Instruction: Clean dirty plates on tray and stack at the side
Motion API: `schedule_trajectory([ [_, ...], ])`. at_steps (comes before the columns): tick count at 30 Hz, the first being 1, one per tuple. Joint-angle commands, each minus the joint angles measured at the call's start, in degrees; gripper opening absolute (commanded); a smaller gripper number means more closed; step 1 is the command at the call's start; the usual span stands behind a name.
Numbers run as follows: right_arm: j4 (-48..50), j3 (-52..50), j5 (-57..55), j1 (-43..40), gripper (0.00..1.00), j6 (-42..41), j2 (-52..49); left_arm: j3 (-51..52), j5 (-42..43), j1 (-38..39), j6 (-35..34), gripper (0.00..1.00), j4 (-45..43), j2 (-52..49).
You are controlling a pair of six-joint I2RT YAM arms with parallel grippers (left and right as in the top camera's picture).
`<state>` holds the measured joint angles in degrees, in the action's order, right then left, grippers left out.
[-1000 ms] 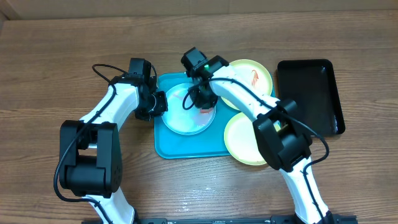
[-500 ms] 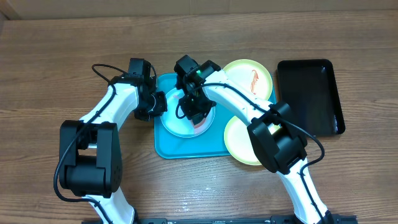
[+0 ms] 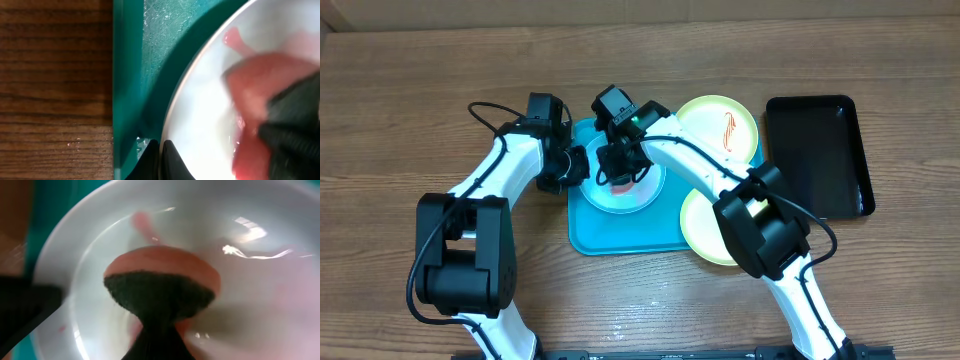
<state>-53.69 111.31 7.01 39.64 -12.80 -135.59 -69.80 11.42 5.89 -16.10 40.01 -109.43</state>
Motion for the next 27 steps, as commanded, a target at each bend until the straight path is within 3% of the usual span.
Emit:
schedule_trajectory([
  [1, 0.3, 0.5, -20.6, -0.8, 0.04, -0.3, -0.9, -1.1, 0.5, -0.2, 0.9, 0.04, 0.3, -0.4],
  [6, -2.4, 1.0, -28.8, -0.8, 0.04, 1.3, -0.9, -1.1, 0.5, -0.2, 0.9, 0.04, 0.3, -0.4],
  [10, -6.4, 1.0, -27.0, -0.8, 0.04, 1.1, -0.8, -1.1, 0.5, -0.2, 0.9, 0.04, 0.3, -0.4],
  [15, -11.8, 1.1, -14.5, -0.7, 0.04, 1.1, -0.8, -1.1, 0.4, -0.2, 0.9, 0.04, 0.0, -0.4],
  [17, -15.7, 1.6, -1.3, -0.7, 0.04, 1.5, -0.8, -1.1, 0.4, -0.1, 0.9, 0.04, 0.0, -0.4],
  [21, -15.9, 1.6, 14.0, -0.7, 0.04, 5.6, -0.8, -1.1, 0.4, -0.2, 0.9, 0.04, -0.3, -0.4],
  [27, -12.0, 1.6, 23.3, -0.7, 0.04, 5.6, -0.8, -1.1, 0.5, -0.1, 0.9, 0.04, -0.6, -0.4],
])
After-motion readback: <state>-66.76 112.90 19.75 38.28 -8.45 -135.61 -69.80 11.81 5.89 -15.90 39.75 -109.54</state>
